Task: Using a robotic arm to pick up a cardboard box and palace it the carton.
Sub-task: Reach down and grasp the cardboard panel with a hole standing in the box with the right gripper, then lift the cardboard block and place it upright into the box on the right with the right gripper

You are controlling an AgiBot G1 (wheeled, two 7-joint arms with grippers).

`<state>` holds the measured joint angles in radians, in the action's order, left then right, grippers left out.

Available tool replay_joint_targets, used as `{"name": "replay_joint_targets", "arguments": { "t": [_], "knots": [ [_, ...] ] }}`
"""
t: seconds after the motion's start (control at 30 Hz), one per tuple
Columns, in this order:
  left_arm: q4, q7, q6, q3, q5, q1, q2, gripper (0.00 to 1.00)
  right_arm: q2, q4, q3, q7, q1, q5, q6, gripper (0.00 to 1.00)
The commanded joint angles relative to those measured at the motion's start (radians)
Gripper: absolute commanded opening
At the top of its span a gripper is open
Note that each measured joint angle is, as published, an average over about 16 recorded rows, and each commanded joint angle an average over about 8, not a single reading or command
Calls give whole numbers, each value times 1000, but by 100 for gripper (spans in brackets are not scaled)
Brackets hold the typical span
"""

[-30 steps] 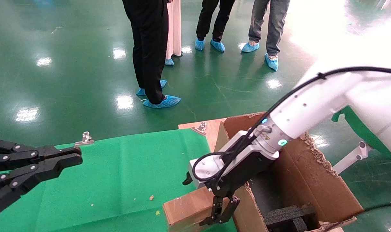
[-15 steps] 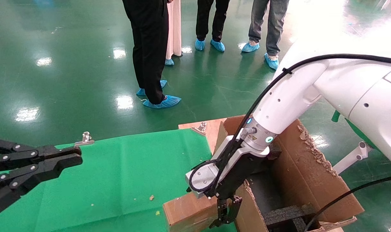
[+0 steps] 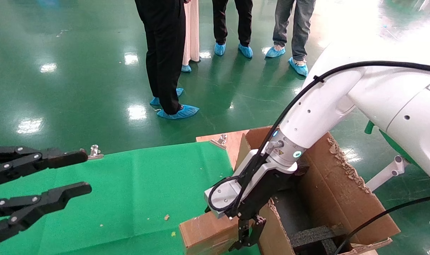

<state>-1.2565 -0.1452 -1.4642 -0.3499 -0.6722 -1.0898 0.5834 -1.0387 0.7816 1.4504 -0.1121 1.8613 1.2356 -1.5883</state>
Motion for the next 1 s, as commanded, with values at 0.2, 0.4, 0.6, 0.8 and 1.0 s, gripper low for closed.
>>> {"name": "replay_joint_targets", "arguments": {
  "t": [0.2, 0.4, 0.6, 0.8, 1.0],
  "knots": [
    [0, 0, 0, 0, 0, 0, 0, 100, 4, 6, -7, 3, -3, 3, -1, 0],
    [0, 0, 0, 0, 0, 0, 0, 100, 5, 8, -10, 4, -5, 5, -1, 0],
    [0, 0, 0, 0, 0, 0, 0, 100, 6, 10, -12, 5, -6, 5, -2, 0],
    [0, 0, 0, 0, 0, 0, 0, 100, 7, 11, -13, 6, -6, 6, -2, 0],
    [0, 0, 0, 0, 0, 0, 0, 100, 8, 13, -12, 5, -7, 4, 3, 0]
  ]
}}
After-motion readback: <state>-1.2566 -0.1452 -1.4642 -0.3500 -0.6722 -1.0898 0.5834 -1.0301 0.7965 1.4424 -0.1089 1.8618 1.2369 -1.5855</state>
